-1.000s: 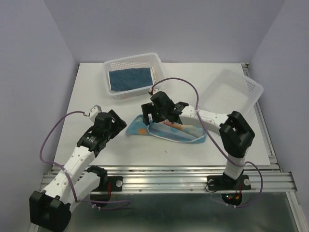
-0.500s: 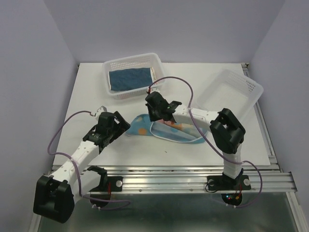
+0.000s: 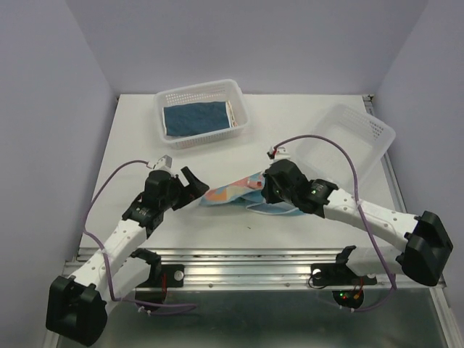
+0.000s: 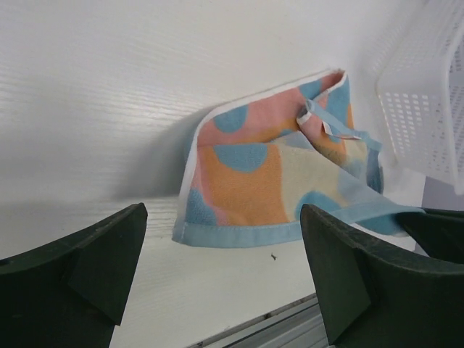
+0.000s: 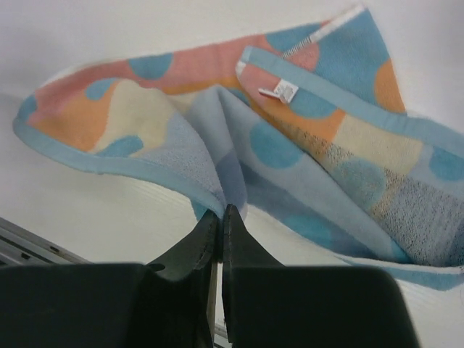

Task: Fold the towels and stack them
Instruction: Flatten out the crumpled towel, then fold the towel

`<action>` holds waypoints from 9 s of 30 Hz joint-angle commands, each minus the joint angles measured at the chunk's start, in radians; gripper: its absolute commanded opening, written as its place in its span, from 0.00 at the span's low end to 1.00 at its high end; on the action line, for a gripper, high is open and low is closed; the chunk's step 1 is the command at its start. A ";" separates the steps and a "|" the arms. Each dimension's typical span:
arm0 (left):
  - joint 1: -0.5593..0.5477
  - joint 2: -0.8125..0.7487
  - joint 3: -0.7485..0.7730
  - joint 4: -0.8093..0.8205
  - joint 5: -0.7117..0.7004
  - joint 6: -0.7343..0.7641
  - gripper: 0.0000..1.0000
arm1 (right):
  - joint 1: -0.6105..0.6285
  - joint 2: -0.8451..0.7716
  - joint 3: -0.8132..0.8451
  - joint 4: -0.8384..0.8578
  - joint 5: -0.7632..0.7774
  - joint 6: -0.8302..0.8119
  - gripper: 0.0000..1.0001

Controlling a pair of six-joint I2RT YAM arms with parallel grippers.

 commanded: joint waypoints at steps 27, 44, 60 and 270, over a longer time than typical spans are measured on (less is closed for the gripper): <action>-0.297 0.285 -0.024 -0.034 -0.081 -0.107 0.49 | 0.002 -0.178 -0.274 0.086 -0.127 0.049 0.06; -0.333 0.189 0.085 -0.040 -0.070 -0.004 0.00 | 0.004 -0.275 -0.239 0.054 -0.117 0.026 0.06; -0.338 -0.046 0.624 0.014 -0.022 0.042 0.00 | 0.004 -0.348 0.383 -0.117 -0.221 -0.147 0.02; 0.033 0.660 0.341 0.214 0.082 0.093 0.00 | -0.344 0.244 -0.059 0.326 -0.336 -0.175 0.01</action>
